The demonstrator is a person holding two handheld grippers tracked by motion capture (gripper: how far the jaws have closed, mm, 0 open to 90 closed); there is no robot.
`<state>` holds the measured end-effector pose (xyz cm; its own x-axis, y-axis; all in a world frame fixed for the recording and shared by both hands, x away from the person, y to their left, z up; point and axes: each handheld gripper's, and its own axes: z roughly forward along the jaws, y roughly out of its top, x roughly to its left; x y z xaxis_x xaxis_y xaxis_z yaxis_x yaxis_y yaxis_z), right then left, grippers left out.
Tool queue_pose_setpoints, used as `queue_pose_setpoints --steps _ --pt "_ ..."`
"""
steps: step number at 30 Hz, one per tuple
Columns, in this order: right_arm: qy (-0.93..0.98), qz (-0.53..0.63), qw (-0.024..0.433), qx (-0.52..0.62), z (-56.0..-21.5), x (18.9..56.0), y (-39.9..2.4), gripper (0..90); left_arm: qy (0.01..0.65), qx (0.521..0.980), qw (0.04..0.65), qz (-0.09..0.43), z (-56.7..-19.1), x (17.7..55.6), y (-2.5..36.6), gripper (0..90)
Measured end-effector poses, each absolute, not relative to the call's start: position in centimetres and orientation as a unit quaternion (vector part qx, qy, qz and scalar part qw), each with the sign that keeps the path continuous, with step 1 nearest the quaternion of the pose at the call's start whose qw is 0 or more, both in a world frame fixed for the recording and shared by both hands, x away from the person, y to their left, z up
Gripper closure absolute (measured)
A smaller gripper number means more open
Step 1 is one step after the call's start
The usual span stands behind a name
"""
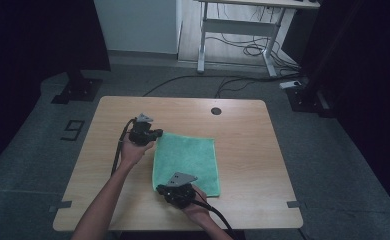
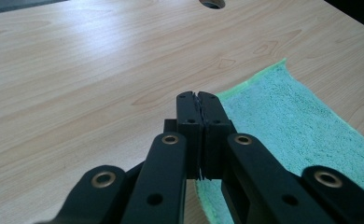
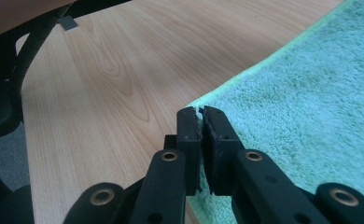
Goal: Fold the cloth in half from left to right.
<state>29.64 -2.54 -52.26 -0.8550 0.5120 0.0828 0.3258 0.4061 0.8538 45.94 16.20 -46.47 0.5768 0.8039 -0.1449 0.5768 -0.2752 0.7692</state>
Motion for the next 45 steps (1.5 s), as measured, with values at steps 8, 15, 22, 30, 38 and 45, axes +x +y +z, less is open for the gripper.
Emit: queue_pose_setpoints --steps 8,15,22,30,38,45 --pt "0.824 0.5 0.099 0.248 -50.5 29.7 -2.1 85.0 0.43 0.788 0.416 0.142 -44.9 46.0 16.1 88.7" --pt "0.822 0.506 0.106 0.238 -49.1 29.3 -1.4 85.0 0.419 0.796 0.414 0.142 -44.2 45.8 15.3 88.7" --pt "0.825 0.499 0.092 0.248 -50.6 29.5 -1.6 84.9 0.432 0.796 0.401 0.138 -45.3 46.0 15.8 88.7" --pt "0.825 0.498 0.093 0.25 -51.2 29.3 -1.6 84.9 0.434 0.795 0.401 0.136 -45.7 45.9 15.9 88.6" --pt "0.821 0.507 0.104 0.242 -50.0 29.5 -1.0 84.9 0.434 0.788 0.41 0.148 -44.0 45.9 16.9 88.7" --pt "0.803 0.54 0.113 0.223 -47.9 29.1 -0.1 85.0 0.441 0.782 0.415 0.147 -43.2 46.2 17.9 88.6"
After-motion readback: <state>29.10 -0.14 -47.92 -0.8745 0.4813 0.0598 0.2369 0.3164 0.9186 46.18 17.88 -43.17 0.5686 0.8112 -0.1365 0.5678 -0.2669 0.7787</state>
